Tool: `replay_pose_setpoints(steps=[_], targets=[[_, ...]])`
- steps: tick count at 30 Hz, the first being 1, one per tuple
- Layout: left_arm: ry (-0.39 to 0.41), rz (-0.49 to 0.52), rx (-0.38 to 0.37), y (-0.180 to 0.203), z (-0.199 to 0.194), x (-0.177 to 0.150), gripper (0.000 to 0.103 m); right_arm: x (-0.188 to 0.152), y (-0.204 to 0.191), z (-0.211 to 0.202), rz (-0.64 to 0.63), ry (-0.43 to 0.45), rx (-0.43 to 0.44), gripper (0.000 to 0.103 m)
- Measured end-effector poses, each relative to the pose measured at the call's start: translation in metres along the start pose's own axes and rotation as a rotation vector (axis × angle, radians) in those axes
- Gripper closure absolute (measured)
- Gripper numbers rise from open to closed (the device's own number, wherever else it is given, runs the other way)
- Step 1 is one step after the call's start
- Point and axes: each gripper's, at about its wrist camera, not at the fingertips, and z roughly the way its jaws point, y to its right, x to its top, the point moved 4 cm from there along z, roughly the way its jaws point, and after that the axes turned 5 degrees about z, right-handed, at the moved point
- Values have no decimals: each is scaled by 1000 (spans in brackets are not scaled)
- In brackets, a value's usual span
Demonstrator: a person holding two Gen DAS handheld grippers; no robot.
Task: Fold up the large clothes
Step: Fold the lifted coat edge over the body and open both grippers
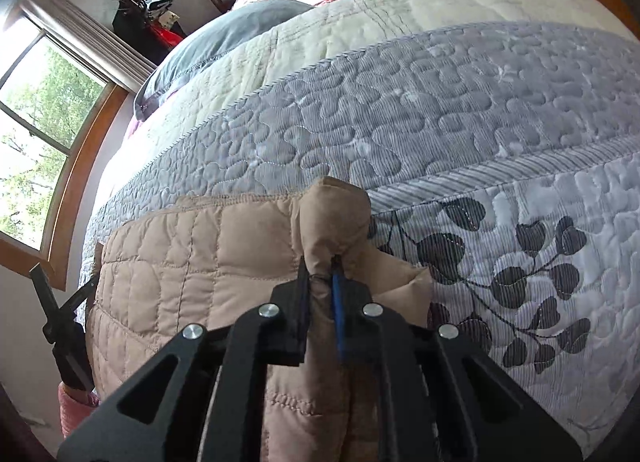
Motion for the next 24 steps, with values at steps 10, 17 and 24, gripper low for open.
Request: replay_pose_setpoints(steps=[10, 17, 24], targets=[[57, -40, -76, -24, -82, -33, 61, -49, 3, -73, -53, 56, 60, 75], [75, -14, -125, -21, -130, -114, 60, -139, 10, -93, -94, -21, 177, 69], [67, -42, -126, -10, -123, -145, 84, -176, -1, -83, -164, -13, 111, 89]])
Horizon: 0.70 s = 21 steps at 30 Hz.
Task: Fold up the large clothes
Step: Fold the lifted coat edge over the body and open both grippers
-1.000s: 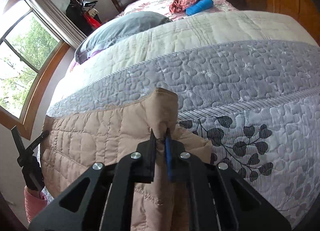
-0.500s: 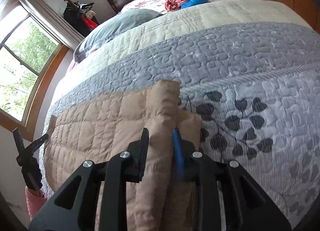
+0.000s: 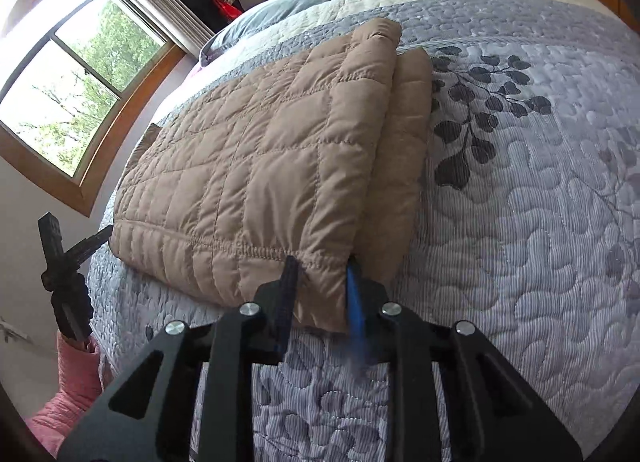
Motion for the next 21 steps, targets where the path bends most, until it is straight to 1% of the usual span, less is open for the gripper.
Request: replay_pose_setpoints(steps=[1, 2, 3, 5, 7, 10, 14, 16, 18, 19, 20, 21], targets=[[-3, -7, 1, 0, 1, 0, 86, 0, -1, -1, 5, 1, 1, 91], [-1, -13, 10, -1, 1, -1, 91, 1, -3, -3, 8, 10, 5, 93], [1, -19, 19, -3, 1, -1, 93, 2, -2, -7, 11, 20, 15, 94], [-4, -35, 17, -8, 2, -6, 94, 9, -2, -11, 25, 38, 42, 94], [-23, -43, 18, -14, 10, -14, 94, 11, 3, -4, 35, 27, 28, 95], [-22, -40, 1, -16, 15, -23, 94, 9, 11, 19, 49, -13, 2, 95], [-19, 1, 34, -12, 18, -24, 94, 12, 19, 32, 81, -12, 39, 96], [-21, 26, 55, -8, 20, -24, 93, 9, 20, 31, 75, -7, 34, 96], [-29, 29, 60, -8, 19, -23, 93, 8, 18, 28, 76, -6, 24, 95], [-31, 18, 59, -9, 16, -21, 91, 7, 16, 25, 72, -6, 15, 95], [-33, 4, 59, -11, 11, -20, 88, 6, 14, 19, 64, -1, 2, 90], [-31, -4, 62, -12, 5, -19, 84, 5, 12, 12, 58, 5, -8, 88]])
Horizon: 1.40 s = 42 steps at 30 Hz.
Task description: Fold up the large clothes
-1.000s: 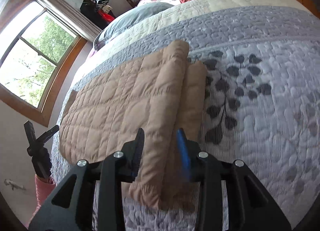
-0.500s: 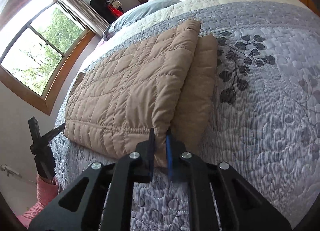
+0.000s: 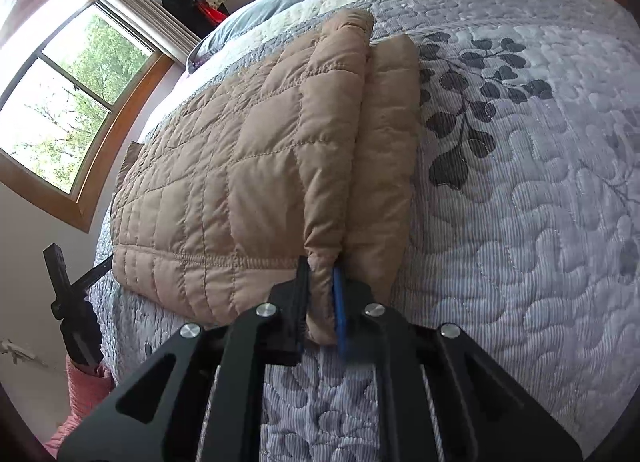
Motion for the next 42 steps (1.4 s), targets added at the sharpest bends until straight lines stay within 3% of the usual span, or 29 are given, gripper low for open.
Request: replay_pose_setpoints(steps=[4, 8, 12, 18, 26, 34, 42], targets=[[101, -6, 47, -1, -43, 13, 82, 0, -15, -37, -34, 80, -64, 86], [143, 48, 58, 35, -61, 35, 82, 8, -49, -54, -73, 115, -47, 86], [128, 146, 65, 90, -46, 51, 73, 18, -84, -38, -118, 110, -114, 86], [88, 215, 76, 135, -7, 59, 72, 21, -106, 4, -120, 48, -116, 86], [9, 260, 70, 140, 37, 42, 72, 17, -106, 42, -131, -13, -143, 86], [11, 281, 22, 136, 49, 32, 72, 6, -103, 68, -159, -19, -199, 87], [29, 293, 23, 137, 52, 27, 72, 2, -107, 77, -200, 22, -230, 87]])
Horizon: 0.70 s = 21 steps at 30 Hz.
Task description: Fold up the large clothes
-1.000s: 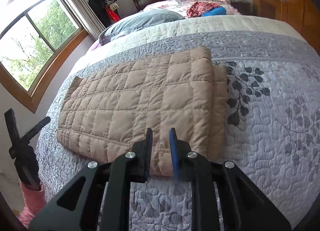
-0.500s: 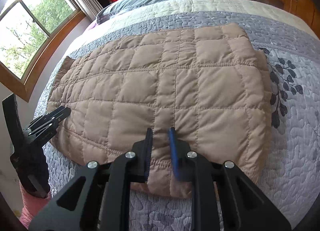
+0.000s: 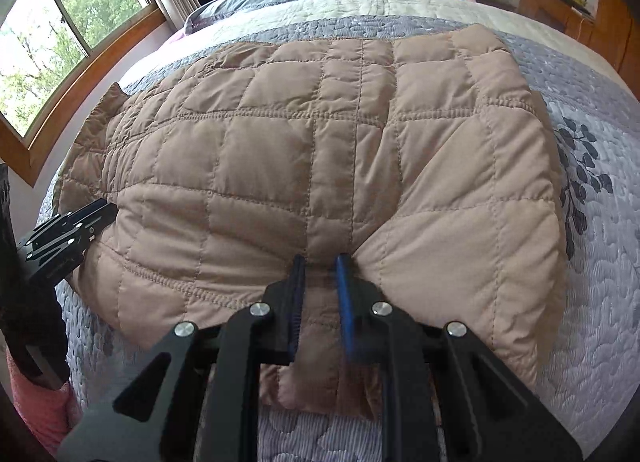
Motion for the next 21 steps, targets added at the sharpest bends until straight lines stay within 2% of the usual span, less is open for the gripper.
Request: replay_pose_setpoints(steps=[14, 16, 17, 18, 20, 21], targets=[[2, 0, -2, 2, -2, -2, 72, 0, -1, -1, -10, 17, -6, 87], [-10, -8, -18, -1, -9, 2, 72, 1, 1, -9, 5, 9, 20, 82], [-17, -19, -43, -4, -14, 4, 71, 1, 1, -15, 8, 4, 52, 74], [-17, -38, -73, -10, -20, 7, 65, 2, 2, -21, 12, 3, 83, 61], [3, -88, -105, -28, -34, 12, 52, 5, 11, -39, 27, 29, 117, 53], [20, -106, -99, -40, -41, 14, 50, 7, 16, -47, 26, 50, 116, 52]])
